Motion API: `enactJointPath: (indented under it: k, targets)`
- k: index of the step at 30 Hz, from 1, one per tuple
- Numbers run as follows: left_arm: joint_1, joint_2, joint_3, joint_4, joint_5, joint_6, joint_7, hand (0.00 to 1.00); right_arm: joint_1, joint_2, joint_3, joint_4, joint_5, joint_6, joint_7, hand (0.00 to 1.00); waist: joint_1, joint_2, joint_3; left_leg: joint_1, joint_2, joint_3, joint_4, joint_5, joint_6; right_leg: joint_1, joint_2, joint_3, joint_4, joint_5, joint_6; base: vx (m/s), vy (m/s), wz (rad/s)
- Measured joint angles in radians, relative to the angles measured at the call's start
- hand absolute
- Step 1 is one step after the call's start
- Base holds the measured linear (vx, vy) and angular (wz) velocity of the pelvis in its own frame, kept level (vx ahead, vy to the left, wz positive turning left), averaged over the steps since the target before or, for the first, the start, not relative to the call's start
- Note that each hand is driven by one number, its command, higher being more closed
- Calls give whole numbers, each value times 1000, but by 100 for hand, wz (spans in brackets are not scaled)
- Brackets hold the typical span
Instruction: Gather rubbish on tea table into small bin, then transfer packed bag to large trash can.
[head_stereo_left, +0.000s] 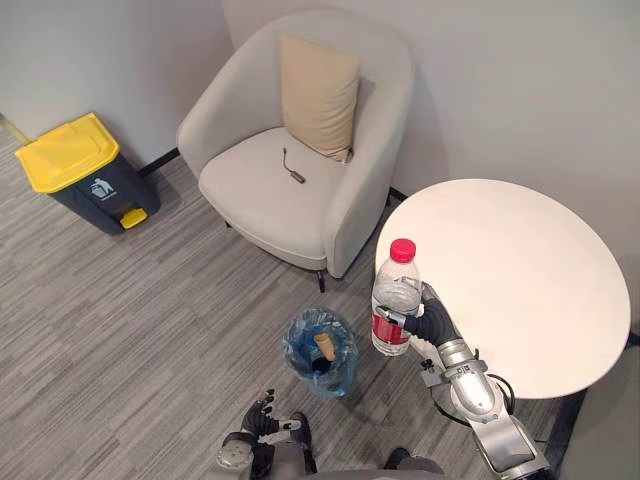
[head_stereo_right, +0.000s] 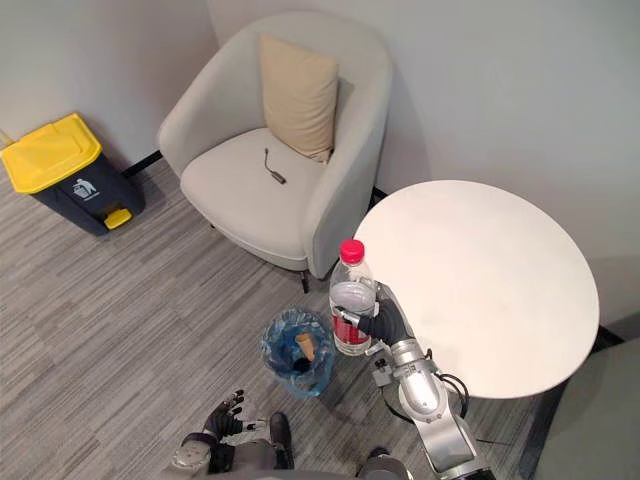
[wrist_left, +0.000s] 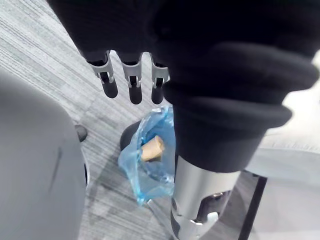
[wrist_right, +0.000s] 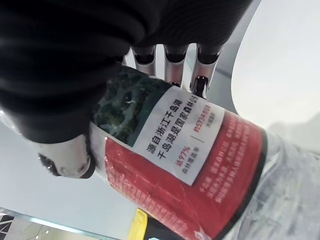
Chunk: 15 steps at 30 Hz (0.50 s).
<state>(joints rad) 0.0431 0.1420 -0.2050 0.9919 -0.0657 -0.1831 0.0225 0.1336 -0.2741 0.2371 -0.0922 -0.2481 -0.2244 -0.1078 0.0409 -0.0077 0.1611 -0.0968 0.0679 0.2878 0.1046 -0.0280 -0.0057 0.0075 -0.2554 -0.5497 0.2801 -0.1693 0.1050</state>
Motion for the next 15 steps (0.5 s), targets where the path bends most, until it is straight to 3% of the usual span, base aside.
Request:
enactJointPath:
  k: [2, 3, 4, 5, 7, 8, 9, 10, 11, 12, 15]
  targets:
    - [1, 12, -1, -10, 0, 1, 0, 0, -22, 18, 10, 40, 0, 3, 0, 100, -4, -11, 7, -2, -19, -29, 44, -58, 15, -69, -64, 105, 210, -7, -27, 34, 113, 28]
    - [2, 15, -2, -13, -1, 1, 0, 0, -20, 19, 11, 43, -1, 6, 2, 100, -6, -15, 9, 1, -27, -46, 52, -69, 20, -87, -67, 154, 259, 3, -45, 137, 143, 45]
    - [4, 21, -3, -19, -1, 1, 0, 0, -19, 18, 12, 50, -2, 7, 4, 100, -12, -16, 9, 15, -32, -75, 57, -74, 24, -127, -61, 235, 341, 29, -89, 202, 104, 74]
    - [10, 28, -17, -21, -1, 2, 1, 0, -16, 19, 12, 54, -7, 6, 6, 100, -33, -10, 12, 18, -31, -127, 61, -77, 26, -167, -27, 336, 398, -3, -99, 267, 74, 90]
    - [11, 43, -23, -19, -1, 3, 2, 0, -16, 13, 10, 55, -17, 6, 7, 100, -52, -19, 8, 19, -27, -195, 57, -72, 20, -206, 68, 454, 344, -94, -76, 215, -6, 104]
    - [11, 44, -22, -18, -1, 3, 2, 0, -16, 12, 9, 58, -19, 4, 6, 100, -54, -8, 15, 21, -24, -206, 56, -69, 20, -215, 88, 470, 315, -97, -74, 175, -48, 104]
    - [12, 44, -22, -16, -1, 3, 2, 0, -19, 12, 8, 74, -21, 2, 6, 100, -53, -13, 11, 28, -24, -236, 58, -68, 17, -223, 117, 478, 229, -90, -64, 181, -90, 96]
    - [12, 43, -21, -11, -1, 1, 2, 0, -15, 13, 7, 79, -23, 3, 7, 100, -50, -23, 5, 35, -34, -260, 58, -67, 12, -216, 126, 464, 105, -45, -44, 184, -100, 102]
    - [13, 48, -19, -11, -2, -1, 2, 0, -13, 16, 7, 78, -23, 3, 7, 100, -50, -39, -2, 38, -51, -264, 57, -70, -1, -216, 123, 466, 18, 69, -42, 188, -136, 92]
    - [7, 34, -18, -1, -1, 1, 4, 0, -20, 5, 1, 88, -27, 3, 7, 100, -50, -13, 0, 45, -40, -284, 55, -78, -19, -206, 129, 453, 19, 88, -48, 203, -131, 55]
    - [16, 13, -17, -4, 0, -3, 2, 0, -21, 0, -4, 89, -31, 4, 7, 100, -32, 21, -5, 52, -2, -286, 35, -77, -34, -171, 167, 431, -47, 99, -61, 171, -133, 13]
